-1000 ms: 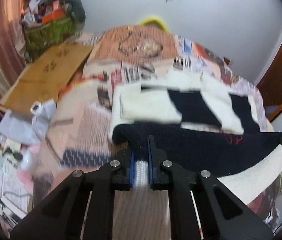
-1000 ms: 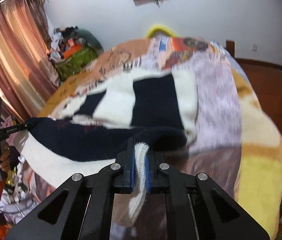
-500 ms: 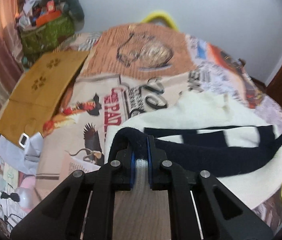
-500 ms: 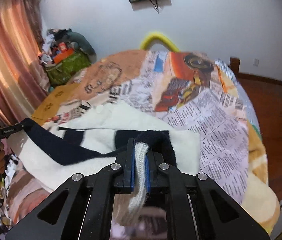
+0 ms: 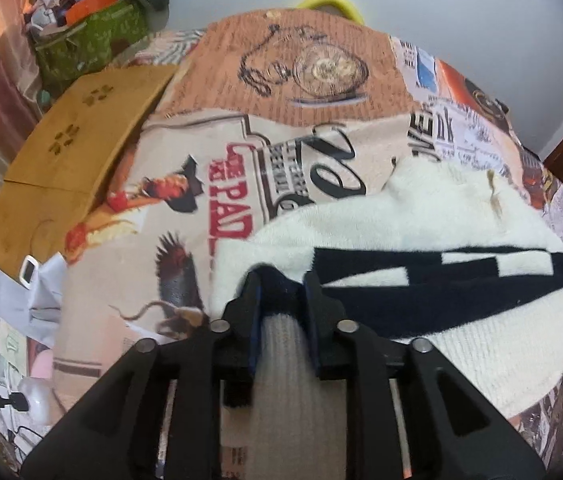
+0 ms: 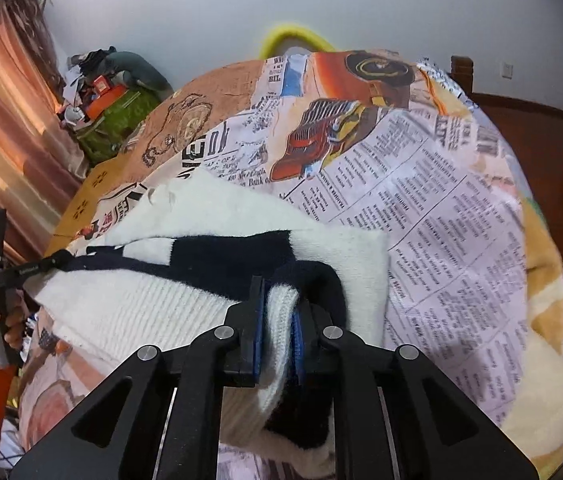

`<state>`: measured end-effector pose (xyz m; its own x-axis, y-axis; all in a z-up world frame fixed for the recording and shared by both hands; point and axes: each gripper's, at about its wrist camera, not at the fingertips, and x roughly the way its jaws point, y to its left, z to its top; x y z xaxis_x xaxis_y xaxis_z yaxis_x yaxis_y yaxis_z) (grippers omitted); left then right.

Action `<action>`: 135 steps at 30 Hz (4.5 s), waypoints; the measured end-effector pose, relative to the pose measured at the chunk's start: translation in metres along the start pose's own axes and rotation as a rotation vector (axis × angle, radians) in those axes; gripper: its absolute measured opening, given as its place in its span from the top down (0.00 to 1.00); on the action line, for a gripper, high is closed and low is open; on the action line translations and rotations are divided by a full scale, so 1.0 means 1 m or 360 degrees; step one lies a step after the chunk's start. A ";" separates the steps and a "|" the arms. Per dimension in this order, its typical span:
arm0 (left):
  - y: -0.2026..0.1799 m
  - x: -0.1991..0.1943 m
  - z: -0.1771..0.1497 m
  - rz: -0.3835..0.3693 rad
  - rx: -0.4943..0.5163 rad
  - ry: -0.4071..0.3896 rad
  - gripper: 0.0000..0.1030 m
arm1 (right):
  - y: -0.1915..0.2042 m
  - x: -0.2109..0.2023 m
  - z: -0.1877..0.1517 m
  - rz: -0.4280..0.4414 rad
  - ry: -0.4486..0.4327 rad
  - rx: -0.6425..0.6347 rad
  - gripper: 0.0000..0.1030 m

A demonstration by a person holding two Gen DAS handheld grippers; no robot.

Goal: Fold small clothes

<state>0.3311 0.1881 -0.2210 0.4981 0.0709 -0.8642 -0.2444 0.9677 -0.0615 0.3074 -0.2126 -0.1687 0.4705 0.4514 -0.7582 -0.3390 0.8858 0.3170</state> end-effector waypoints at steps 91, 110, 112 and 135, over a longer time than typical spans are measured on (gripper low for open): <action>0.009 0.044 0.047 0.0072 -0.0017 -0.0065 0.95 | 0.013 0.026 0.053 -0.0170 -0.0199 -0.0267 0.92; 0.055 0.025 0.028 0.0160 -0.0092 -0.0066 0.81 | 0.020 0.033 0.052 -0.0355 -0.0085 -0.0334 0.60; 0.054 0.010 0.026 0.0129 -0.0097 -0.0105 0.65 | 0.030 0.014 0.053 -0.0335 -0.0170 -0.0347 0.50; 0.030 -0.043 -0.082 -0.0322 -0.0320 0.0036 0.10 | 0.118 0.017 -0.020 -0.0063 -0.0049 -0.0528 0.35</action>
<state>0.2344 0.1940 -0.2262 0.5355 -0.1262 -0.8350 -0.3034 0.8940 -0.3297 0.2590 -0.1021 -0.1555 0.5114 0.4247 -0.7470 -0.5641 0.8217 0.0809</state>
